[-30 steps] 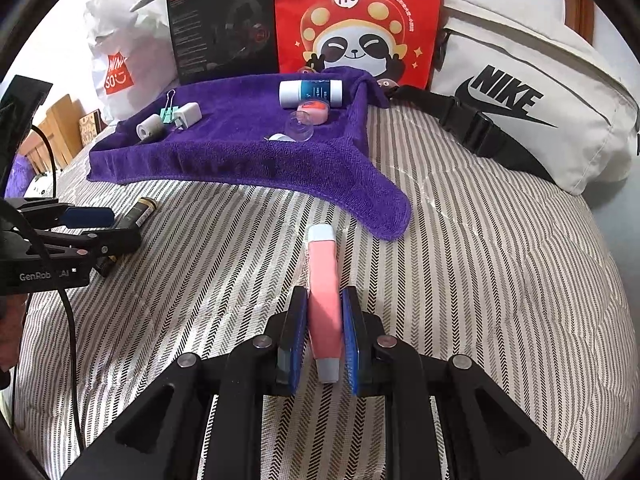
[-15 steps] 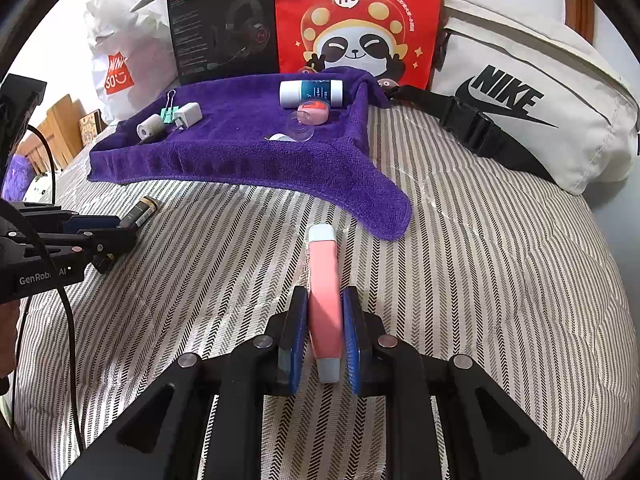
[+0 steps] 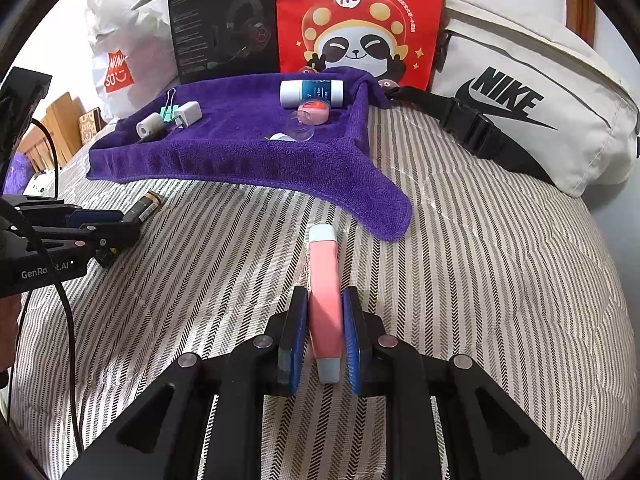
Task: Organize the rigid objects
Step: 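Grasp the black-gold Grand Reserve bottle with the left gripper while the right holds the pink pen, then carry the Grand Reserve bottle onto the towel beside the black stick, open left gripper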
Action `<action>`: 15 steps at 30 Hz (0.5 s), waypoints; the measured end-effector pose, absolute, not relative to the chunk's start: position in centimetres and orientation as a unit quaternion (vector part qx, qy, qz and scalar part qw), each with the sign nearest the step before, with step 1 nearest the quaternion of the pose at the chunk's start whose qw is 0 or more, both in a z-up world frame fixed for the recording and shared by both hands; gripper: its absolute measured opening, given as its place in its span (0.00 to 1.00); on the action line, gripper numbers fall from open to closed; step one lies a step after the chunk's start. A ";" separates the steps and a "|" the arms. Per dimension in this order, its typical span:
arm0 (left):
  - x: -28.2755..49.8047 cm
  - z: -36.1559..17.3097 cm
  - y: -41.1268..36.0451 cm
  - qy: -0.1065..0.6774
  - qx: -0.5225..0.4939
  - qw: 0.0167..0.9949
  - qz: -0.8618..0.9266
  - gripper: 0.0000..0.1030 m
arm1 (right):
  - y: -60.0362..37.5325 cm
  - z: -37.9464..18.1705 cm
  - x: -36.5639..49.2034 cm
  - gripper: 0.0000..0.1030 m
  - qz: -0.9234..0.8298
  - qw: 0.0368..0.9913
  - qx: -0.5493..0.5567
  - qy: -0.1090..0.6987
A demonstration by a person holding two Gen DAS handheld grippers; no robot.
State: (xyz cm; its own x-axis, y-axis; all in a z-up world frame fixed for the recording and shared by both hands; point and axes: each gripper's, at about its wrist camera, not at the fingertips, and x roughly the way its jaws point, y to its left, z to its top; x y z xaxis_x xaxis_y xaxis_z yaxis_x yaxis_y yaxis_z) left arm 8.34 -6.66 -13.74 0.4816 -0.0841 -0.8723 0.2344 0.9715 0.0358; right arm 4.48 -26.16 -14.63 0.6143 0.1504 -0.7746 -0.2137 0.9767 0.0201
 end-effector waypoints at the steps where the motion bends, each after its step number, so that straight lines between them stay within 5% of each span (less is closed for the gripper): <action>1: 8.4 -13.7 -6.7 0.501 0.077 0.857 -0.094 0.22 | -26.2 -14.6 4.5 0.19 0.103 0.898 -0.036 0.427; 9: 8.3 -13.7 -6.6 0.499 0.075 0.858 -0.097 0.22 | -26.1 -14.7 4.9 0.25 0.116 0.897 -0.035 0.426; 15: 8.5 -13.4 -5.4 0.494 0.038 0.860 -0.123 0.22 | -26.3 -14.6 5.2 0.17 0.115 0.893 -0.039 0.433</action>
State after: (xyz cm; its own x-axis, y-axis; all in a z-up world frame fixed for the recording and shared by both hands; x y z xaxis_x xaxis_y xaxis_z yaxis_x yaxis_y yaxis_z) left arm 8.47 -5.37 -13.35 0.4817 -0.1747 -0.8587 0.2489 0.9668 -0.0570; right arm 5.18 -26.27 -14.57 0.5984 0.1709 -0.7827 -0.2387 0.9707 0.0295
